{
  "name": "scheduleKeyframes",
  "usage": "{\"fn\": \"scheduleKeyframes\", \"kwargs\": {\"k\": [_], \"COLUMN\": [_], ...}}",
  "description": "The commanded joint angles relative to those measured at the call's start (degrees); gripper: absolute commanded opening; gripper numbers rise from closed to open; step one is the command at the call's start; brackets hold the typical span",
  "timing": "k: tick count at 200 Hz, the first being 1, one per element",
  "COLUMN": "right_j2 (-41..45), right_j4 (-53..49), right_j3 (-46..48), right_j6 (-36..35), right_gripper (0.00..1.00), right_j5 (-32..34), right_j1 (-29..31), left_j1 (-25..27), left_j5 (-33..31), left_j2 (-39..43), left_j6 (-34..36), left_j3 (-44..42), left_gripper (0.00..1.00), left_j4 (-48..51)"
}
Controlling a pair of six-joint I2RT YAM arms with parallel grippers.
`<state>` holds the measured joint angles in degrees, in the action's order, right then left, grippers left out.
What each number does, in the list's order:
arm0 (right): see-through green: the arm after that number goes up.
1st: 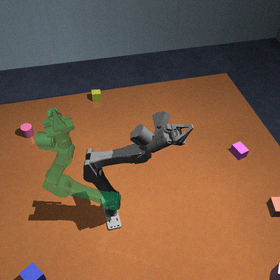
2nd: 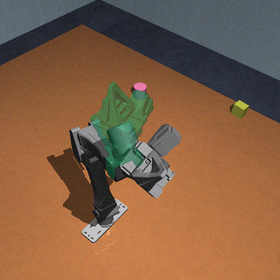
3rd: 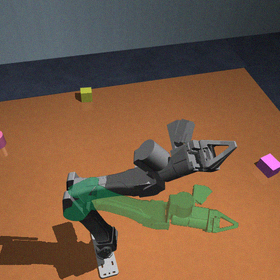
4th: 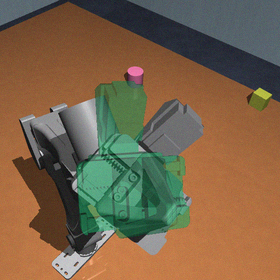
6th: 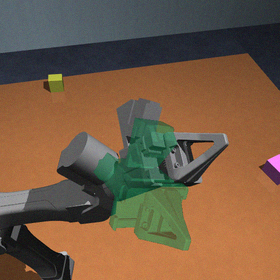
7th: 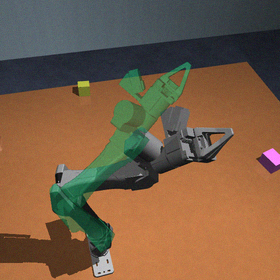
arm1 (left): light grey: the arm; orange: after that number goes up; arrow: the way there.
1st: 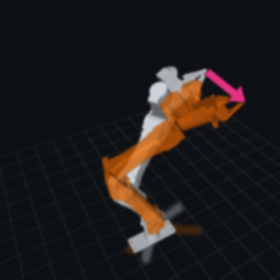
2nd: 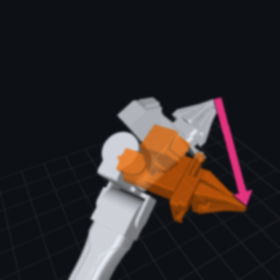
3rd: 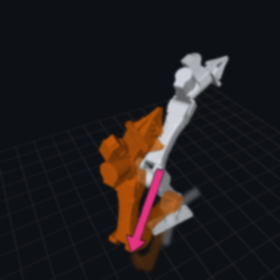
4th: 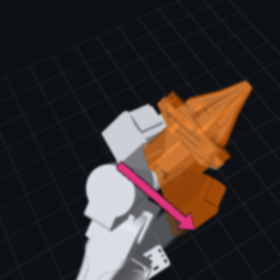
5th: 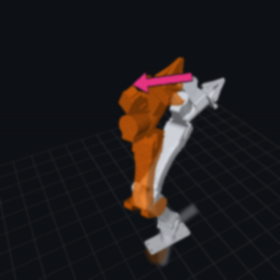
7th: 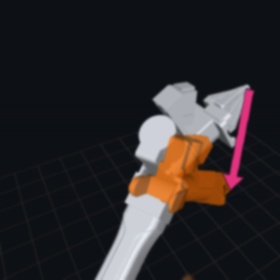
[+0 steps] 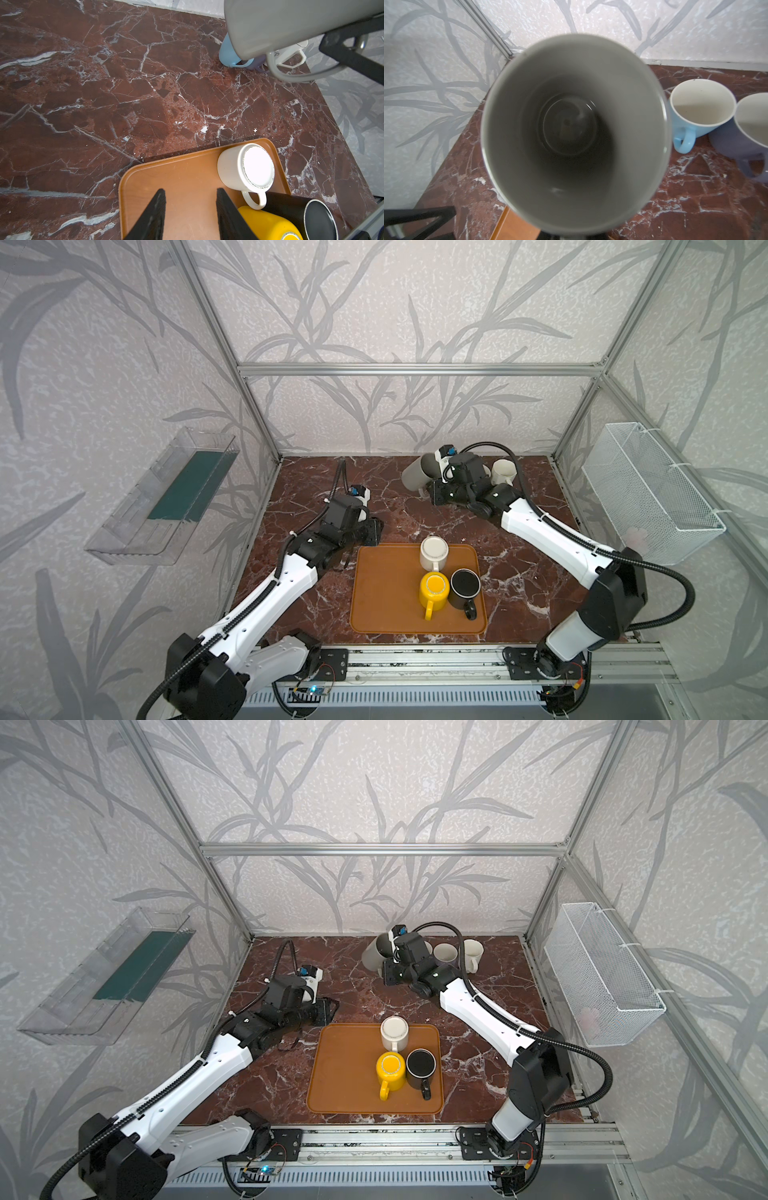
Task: Turn the mug right side up
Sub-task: 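Carry the grey mug toward the light blue mug while the left arm withdraws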
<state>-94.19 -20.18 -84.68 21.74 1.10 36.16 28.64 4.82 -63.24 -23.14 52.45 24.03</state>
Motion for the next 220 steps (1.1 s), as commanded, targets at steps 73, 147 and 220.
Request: {"fn": "scheduleKeyframes", "kwargs": {"k": [73, 147, 220], "right_j2": [-15.2, -27.8, -45.9], "right_j4": [-10.4, -20.3, -38.0], "right_j3": [-20.2, -37.0, -65.3], "right_j6": [0.7, 0.5, 3.2], "right_gripper": [0.00, 0.00, 0.00], "right_j5": [18.4, 23.3, 27.2], "right_j1": [0.4, 1.1, 1.0], "left_j1": [7.4, 8.7, 8.8], "left_j5": [-3.1, -2.2, -3.1], "left_j2": [3.0, 4.3, 7.5], "left_j6": [-3.0, -4.4, -4.3], "left_j3": [1.6, -1.1, -2.7], "left_gripper": [0.42, 0.41, 0.41], "left_j4": [-2.3, -4.0, -2.2]}}
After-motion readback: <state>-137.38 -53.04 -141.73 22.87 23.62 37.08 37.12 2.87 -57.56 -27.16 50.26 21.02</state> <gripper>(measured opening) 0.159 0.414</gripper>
